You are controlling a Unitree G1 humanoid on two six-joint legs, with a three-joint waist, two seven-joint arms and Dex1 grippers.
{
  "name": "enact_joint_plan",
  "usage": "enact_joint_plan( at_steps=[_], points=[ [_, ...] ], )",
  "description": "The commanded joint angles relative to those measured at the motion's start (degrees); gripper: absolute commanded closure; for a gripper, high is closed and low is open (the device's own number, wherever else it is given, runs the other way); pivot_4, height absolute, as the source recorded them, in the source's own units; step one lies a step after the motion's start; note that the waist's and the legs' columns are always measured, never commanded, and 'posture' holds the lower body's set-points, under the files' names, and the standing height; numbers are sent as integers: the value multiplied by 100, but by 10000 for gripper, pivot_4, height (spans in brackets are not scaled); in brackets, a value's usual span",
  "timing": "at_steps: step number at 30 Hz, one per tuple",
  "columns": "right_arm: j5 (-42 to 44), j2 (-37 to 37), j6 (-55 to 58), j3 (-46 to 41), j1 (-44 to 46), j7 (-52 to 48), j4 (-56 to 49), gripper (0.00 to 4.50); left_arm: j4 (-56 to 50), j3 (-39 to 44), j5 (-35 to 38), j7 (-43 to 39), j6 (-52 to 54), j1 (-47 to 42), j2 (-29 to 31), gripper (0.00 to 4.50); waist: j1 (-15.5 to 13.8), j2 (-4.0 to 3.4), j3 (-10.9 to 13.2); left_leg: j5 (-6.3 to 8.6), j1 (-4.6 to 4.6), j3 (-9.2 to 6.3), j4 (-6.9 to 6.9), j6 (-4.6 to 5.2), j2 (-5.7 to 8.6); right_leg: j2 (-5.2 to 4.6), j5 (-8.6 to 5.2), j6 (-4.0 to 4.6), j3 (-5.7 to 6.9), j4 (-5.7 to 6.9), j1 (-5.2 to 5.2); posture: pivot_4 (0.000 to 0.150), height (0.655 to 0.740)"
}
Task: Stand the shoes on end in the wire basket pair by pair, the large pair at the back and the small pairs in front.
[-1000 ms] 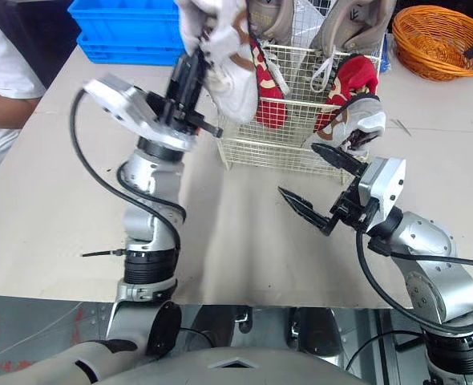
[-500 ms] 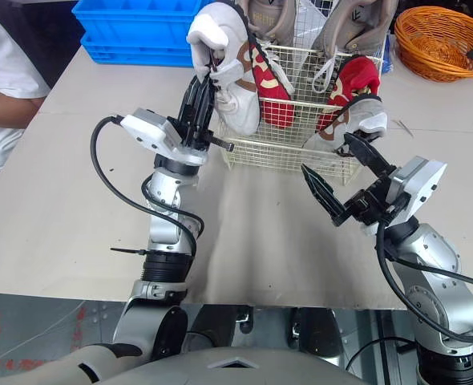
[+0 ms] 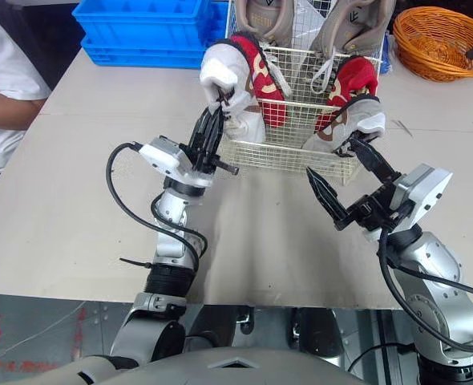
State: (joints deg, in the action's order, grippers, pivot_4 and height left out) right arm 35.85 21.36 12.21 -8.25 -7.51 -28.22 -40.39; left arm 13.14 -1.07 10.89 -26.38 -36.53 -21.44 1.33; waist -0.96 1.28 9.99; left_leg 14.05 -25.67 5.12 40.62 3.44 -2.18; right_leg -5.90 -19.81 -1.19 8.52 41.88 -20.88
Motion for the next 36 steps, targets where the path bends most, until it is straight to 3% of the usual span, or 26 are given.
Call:
enact_joint_plan(
  at_steps=[1, 8, 9, 15, 22, 28, 36],
  points=[
    [23, -4, -154, -105, -9, 23, -210, 0, -12, -197, 251, -311, 226, 161, 48, 34394, 1, -2, -1, 0, 0, 0, 0, 0, 0, 0, 0, 0, 0, 0, 0, 1500, 6860],
    [-12, 4, -177, -65, -12, -2, -190, 0, -256, -304, 890, -982, 868, 385, 177, 1682, -6, -9, -5, 0, 0, -3, 0, 0, 0, 0, 0, 0, 1, 0, 0, 1500, 6860],
    [-14, 7, -177, -65, -10, -4, -189, 0, -280, -280, 906, -982, 908, 405, 185, 689, -8, -11, -6, 0, 0, -4, 0, 0, 0, 0, 0, 0, 1, 0, 1, 1500, 6860],
    [-1, 39, -167, -90, -1, -39, -162, 0, -684, -155, 999, -949, 1147, 602, 303, 689, -1, -14, -8, 1, 1, -8, -2, 1, 0, 2, 0, 0, 1, 1, 3, 1500, 6860],
    [-4, 130, -245, -228, -201, -227, -51, 0, -2092, 14, 1504, -990, 1969, 1214, 845, 689, 7, -17, -6, 0, 2, -8, -20, 0, 0, 1, -1, 1, 1, -7, 0, 1500, 6860],
    [-24, 639, -527, -755, -476, -1029, 694, 0, -3191, 395, 2192, -1199, 3280, 1877, 1927, 689, 8, -26, -1, 1, 4, -8, -21, 0, 0, 0, -1, 1, 0, -13, 3, 1500, 6860],
    [-313, 1407, -1027, -1088, -669, -2389, 2218, 0, -3232, 1090, 2339, -1342, 4501, 2476, 3131, 689, 2, -37, 6, 1, 9, -9, -25, 1, 0, 1, -3, 1, 0, -13, 4, 1500, 6860]
  ],
)
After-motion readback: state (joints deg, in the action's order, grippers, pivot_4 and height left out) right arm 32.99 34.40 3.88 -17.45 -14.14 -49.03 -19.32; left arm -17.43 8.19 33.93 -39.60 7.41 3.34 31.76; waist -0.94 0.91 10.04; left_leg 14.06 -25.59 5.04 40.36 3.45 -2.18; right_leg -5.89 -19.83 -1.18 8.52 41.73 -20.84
